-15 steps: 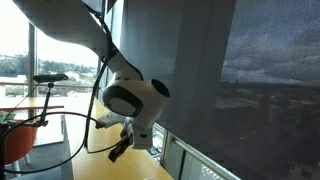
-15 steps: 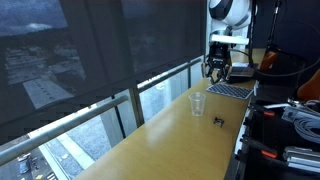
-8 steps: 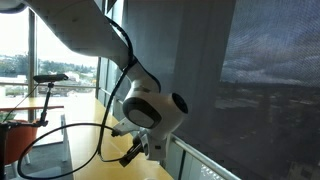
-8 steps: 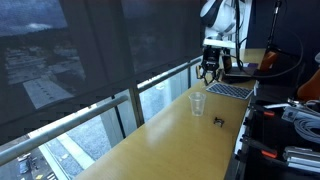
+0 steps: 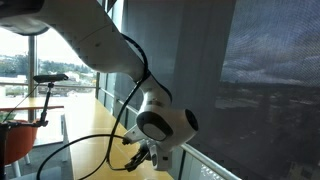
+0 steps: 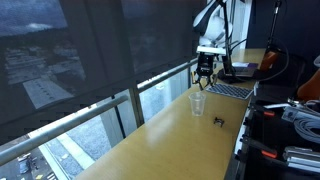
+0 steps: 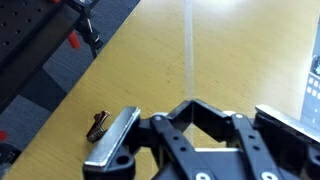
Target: Put the straw inside the cup
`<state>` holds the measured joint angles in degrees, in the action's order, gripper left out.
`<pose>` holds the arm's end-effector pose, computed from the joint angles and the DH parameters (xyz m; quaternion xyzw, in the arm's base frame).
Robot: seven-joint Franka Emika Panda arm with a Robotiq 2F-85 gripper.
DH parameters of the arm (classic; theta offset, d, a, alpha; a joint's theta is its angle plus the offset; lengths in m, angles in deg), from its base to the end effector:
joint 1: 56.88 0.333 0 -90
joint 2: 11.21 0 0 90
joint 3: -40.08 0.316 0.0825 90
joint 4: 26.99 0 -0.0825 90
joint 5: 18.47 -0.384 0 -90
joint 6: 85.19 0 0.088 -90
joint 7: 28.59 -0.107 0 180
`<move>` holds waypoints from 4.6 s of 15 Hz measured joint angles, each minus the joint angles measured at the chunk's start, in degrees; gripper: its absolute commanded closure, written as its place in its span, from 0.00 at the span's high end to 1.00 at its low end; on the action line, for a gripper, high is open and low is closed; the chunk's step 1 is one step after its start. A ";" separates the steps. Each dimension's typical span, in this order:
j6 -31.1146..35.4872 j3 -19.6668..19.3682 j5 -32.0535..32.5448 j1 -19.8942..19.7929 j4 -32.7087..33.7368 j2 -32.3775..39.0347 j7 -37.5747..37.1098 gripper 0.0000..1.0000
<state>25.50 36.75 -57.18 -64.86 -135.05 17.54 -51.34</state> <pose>0.5873 -0.0723 0.2217 -0.8293 0.4461 0.2363 0.2397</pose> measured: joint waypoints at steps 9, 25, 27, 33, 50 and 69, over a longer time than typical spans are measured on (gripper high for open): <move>-3.79 -0.48 -0.20 -1.96 5.29 4.99 0.00 0.02; -7.39 -0.50 -1.58 -2.92 10.79 9.71 -0.05 0.02; -9.76 -0.50 -2.65 -3.57 11.36 9.90 -0.05 0.02; -16.35 -1.46 -6.30 -6.25 13.26 11.27 -0.05 0.02; -21.81 -2.38 -10.07 -7.43 17.80 15.02 2.65 0.02; -22.21 -2.38 -10.16 -8.07 25.25 22.37 3.08 0.57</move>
<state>3.28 34.37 -67.34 -72.93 -109.80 39.91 -48.26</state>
